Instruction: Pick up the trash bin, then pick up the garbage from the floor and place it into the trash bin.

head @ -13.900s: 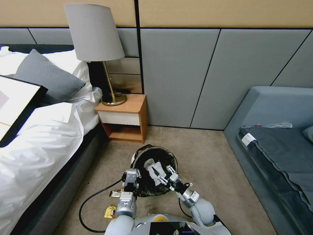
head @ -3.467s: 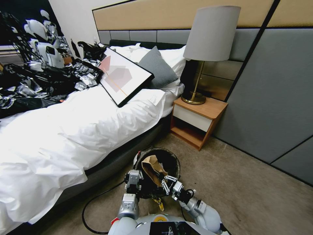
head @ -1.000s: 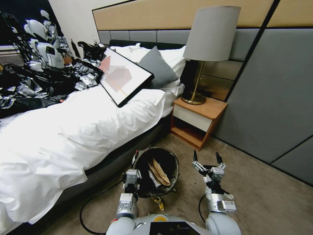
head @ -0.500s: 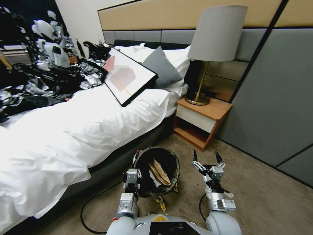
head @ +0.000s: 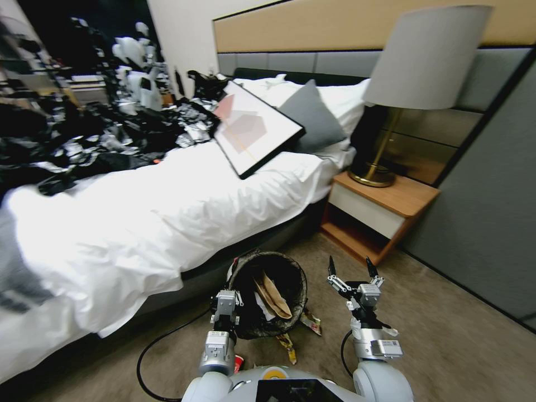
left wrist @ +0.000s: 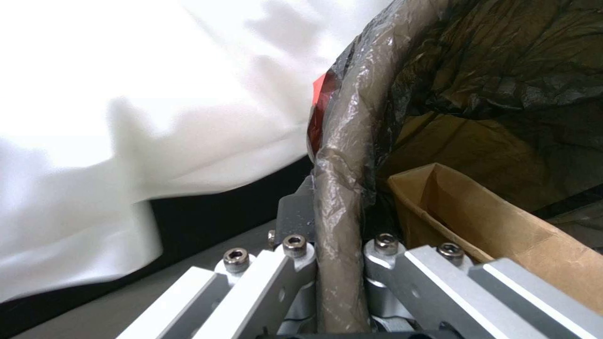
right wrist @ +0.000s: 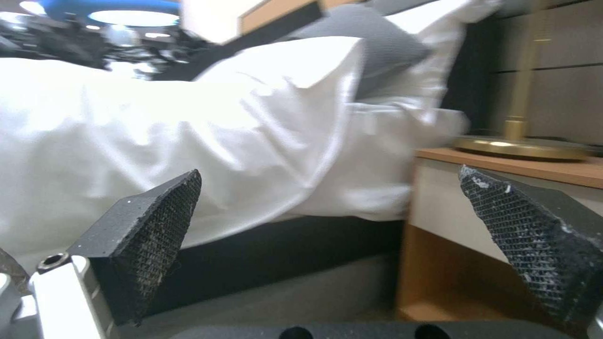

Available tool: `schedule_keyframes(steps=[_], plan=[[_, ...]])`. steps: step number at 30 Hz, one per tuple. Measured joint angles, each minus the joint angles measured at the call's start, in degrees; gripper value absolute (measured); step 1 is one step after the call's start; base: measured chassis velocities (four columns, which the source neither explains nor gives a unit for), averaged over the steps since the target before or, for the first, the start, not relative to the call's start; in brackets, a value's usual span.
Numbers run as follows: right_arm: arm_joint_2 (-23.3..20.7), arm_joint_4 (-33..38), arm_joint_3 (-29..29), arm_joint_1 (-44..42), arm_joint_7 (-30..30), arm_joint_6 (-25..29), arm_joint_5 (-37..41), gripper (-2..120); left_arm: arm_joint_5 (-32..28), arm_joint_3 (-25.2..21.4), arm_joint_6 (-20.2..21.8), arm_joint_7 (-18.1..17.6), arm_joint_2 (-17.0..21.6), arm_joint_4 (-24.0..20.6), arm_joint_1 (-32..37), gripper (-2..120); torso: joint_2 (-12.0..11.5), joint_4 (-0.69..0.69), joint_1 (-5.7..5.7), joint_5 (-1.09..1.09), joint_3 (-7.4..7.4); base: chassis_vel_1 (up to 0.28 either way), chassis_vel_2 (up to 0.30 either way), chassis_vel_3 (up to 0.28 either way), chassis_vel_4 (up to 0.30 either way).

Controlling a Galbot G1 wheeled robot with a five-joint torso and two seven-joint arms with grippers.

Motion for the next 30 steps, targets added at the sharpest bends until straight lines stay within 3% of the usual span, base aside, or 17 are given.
schedule_keyframes(steps=[10, 21, 30], plan=[[0.1, -0.1, -0.1, 0.2, -0.2, -0.5, -0.1, 100, 0.0, 0.1, -0.6, 0.1, 0.1, 0.0, 0.0, 2, 0.0, 0.0, 0.0, 0.0, 0.0, 0.11, 0.105, 0.093, 0.097], [0.2, -1.2, 0.0, 0.4, -0.7, -0.7, -0.7, 100, 0.0, 0.4, -0.6, 0.1, 0.0, 0.3, -0.1, 2, 0.0, -0.01, 0.0, 0.0, 0.0, 0.0, 0.0, 0.0, 0.0], [-1.8, -2.9, 0.4, 1.6, -2.7, -7.1, 0.5, 100, 0.4, 1.0, -0.6, 0.4, -0.2, 0.8, 0.8, 2, 0.0, 0.0, 0.0, 0.0, 0.0, 0.0, 0.0, 0.0, 0.0]])
